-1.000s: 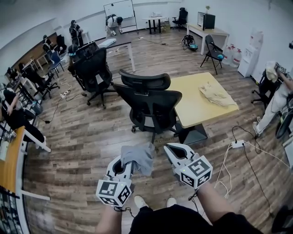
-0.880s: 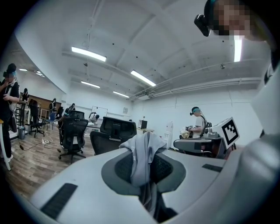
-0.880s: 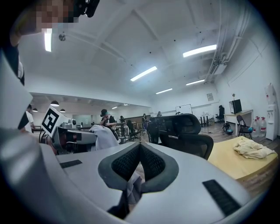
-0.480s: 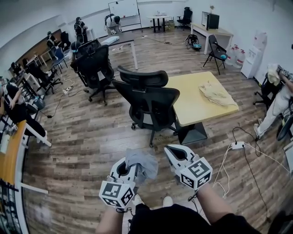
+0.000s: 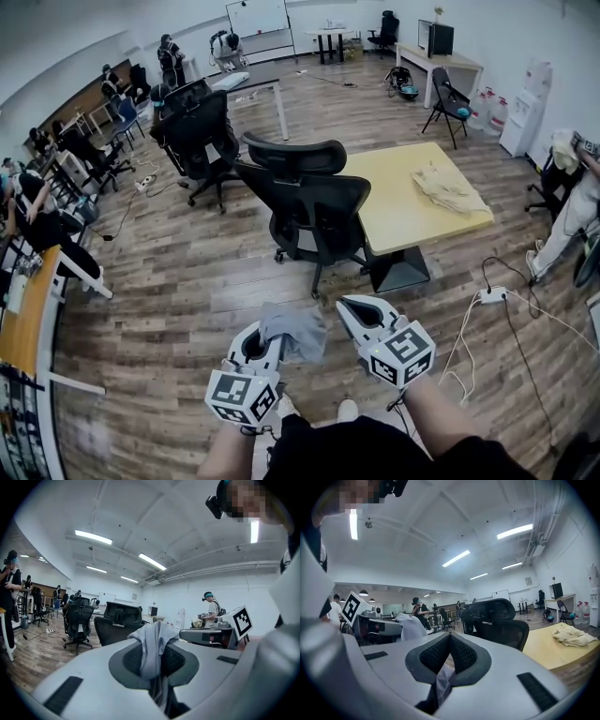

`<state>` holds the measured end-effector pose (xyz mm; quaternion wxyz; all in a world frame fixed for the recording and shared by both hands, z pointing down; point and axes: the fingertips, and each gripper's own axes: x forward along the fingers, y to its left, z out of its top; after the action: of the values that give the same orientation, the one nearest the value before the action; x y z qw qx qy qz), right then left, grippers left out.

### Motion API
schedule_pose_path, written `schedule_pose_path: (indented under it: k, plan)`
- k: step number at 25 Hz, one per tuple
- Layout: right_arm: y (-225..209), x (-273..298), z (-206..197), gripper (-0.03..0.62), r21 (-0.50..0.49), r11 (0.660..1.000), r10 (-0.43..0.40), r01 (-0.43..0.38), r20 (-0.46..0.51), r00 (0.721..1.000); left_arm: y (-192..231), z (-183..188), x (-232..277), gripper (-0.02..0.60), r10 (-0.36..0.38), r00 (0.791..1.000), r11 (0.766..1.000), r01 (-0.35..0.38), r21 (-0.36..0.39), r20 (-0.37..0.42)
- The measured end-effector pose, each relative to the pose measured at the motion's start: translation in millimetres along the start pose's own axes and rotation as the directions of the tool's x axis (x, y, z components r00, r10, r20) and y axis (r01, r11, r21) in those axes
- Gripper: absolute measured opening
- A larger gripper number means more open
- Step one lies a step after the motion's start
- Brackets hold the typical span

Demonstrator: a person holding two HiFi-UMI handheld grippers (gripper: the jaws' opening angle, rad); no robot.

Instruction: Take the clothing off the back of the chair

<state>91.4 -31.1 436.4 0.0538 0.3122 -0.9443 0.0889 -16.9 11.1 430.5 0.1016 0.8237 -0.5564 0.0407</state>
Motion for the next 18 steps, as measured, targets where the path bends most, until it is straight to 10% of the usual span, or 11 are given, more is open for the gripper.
schedule_pose_path:
  k: [18]
  plan:
    - [12.7,7.3,-5.1,0.012,0.0,1.0,0.023,-0.023,-0.004,1.0,7.5,-0.3,-11.5,0.046,0.014,1.0,1.0,-0.014,0.008,-0.004]
